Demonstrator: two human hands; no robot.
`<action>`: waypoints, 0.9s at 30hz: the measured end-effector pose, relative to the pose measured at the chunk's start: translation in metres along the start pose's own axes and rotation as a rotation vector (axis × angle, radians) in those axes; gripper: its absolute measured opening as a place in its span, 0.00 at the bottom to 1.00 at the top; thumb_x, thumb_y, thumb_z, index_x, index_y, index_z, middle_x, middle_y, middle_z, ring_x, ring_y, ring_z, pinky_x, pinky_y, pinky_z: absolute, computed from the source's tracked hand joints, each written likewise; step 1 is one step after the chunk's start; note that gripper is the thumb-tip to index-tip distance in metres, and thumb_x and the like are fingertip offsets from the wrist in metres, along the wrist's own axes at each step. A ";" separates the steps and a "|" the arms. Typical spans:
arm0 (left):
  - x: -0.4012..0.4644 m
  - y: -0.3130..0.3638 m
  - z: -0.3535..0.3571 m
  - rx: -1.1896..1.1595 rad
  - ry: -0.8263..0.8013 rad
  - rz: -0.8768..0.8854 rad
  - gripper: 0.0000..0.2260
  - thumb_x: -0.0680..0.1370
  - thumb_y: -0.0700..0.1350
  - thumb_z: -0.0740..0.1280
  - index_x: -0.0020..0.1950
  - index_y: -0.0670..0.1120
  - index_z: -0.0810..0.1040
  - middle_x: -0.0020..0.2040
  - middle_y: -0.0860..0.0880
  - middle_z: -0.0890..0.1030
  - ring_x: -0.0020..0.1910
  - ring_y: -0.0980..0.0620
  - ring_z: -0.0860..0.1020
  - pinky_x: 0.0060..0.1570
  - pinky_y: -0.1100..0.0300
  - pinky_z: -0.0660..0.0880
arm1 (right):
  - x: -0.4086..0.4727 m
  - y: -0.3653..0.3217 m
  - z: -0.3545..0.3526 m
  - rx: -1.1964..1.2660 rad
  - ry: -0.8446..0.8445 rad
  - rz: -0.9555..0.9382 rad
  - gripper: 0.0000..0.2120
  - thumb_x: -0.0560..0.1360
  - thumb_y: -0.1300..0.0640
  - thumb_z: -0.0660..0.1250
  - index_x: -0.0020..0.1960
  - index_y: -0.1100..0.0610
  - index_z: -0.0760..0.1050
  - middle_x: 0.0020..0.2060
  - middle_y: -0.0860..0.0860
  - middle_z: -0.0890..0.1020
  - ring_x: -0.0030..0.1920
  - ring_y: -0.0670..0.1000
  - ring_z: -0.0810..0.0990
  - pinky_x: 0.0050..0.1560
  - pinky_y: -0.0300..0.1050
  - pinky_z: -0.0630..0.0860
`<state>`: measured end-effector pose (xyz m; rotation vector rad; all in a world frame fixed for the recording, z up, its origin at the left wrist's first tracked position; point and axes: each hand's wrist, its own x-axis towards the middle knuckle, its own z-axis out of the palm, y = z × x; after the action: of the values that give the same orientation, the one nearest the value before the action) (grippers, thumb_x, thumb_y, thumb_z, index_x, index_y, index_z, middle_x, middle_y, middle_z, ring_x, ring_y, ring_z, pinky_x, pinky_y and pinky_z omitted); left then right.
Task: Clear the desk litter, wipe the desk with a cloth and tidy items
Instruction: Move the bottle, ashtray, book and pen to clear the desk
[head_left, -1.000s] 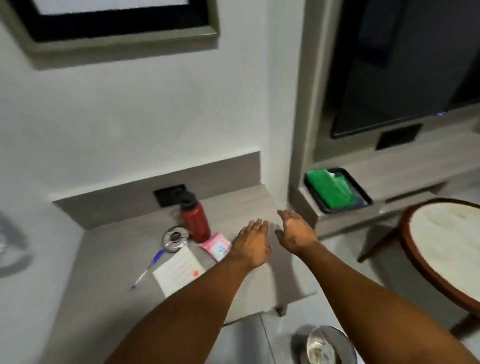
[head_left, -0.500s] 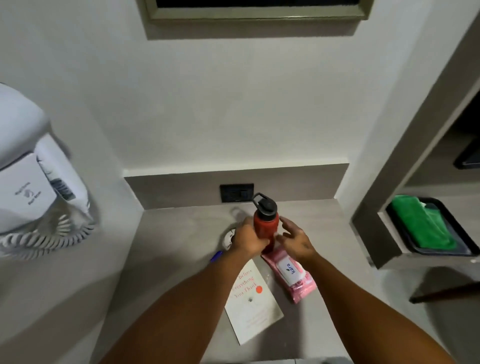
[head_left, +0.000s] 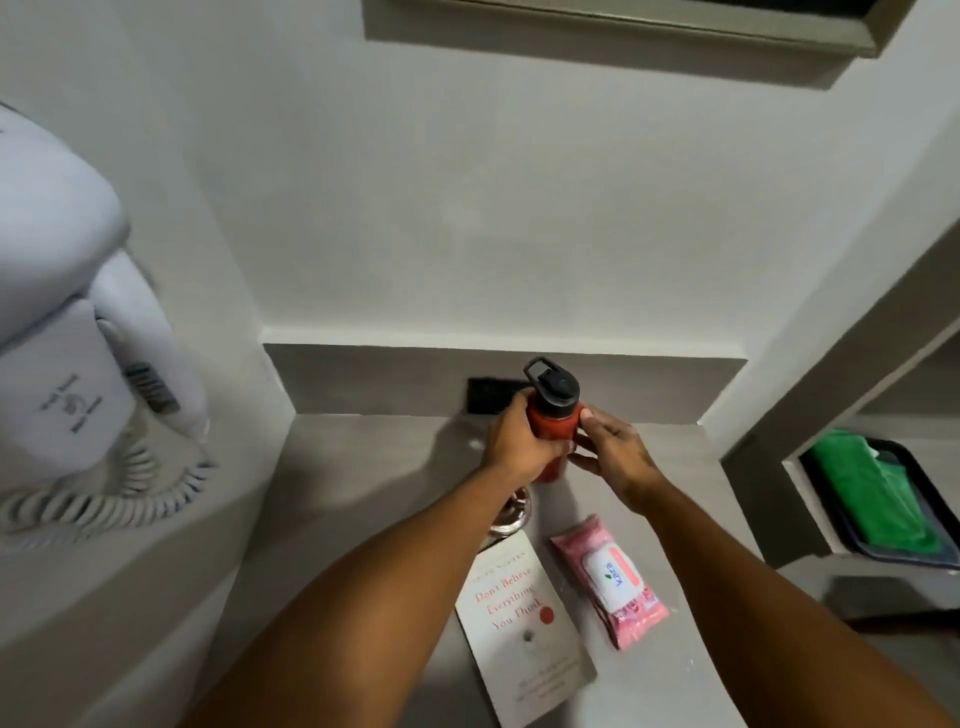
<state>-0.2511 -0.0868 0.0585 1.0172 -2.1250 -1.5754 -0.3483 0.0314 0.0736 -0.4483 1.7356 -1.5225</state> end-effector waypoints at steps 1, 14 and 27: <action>0.003 0.002 -0.011 0.007 0.030 0.005 0.35 0.63 0.48 0.82 0.66 0.56 0.70 0.62 0.53 0.81 0.61 0.51 0.78 0.59 0.55 0.73 | 0.006 -0.004 0.009 0.006 -0.015 -0.001 0.14 0.84 0.53 0.57 0.62 0.42 0.78 0.57 0.47 0.83 0.60 0.49 0.80 0.42 0.38 0.81; 0.012 -0.067 -0.206 0.001 0.572 -0.139 0.28 0.64 0.37 0.79 0.62 0.50 0.76 0.42 0.64 0.76 0.39 0.63 0.74 0.30 0.82 0.67 | 0.089 -0.007 0.251 -0.013 -0.369 0.098 0.17 0.84 0.51 0.55 0.70 0.42 0.73 0.64 0.52 0.79 0.62 0.52 0.77 0.59 0.48 0.77; 0.014 -0.105 -0.236 0.002 0.694 -0.067 0.21 0.70 0.32 0.74 0.60 0.43 0.76 0.49 0.57 0.77 0.51 0.59 0.75 0.59 0.64 0.69 | 0.123 0.012 0.313 -0.140 -0.459 0.117 0.16 0.84 0.49 0.55 0.68 0.39 0.74 0.57 0.48 0.81 0.58 0.50 0.79 0.56 0.47 0.80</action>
<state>-0.0780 -0.2782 0.0419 1.3921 -1.6190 -1.0231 -0.1950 -0.2644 0.0265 -0.6950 1.4790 -1.1124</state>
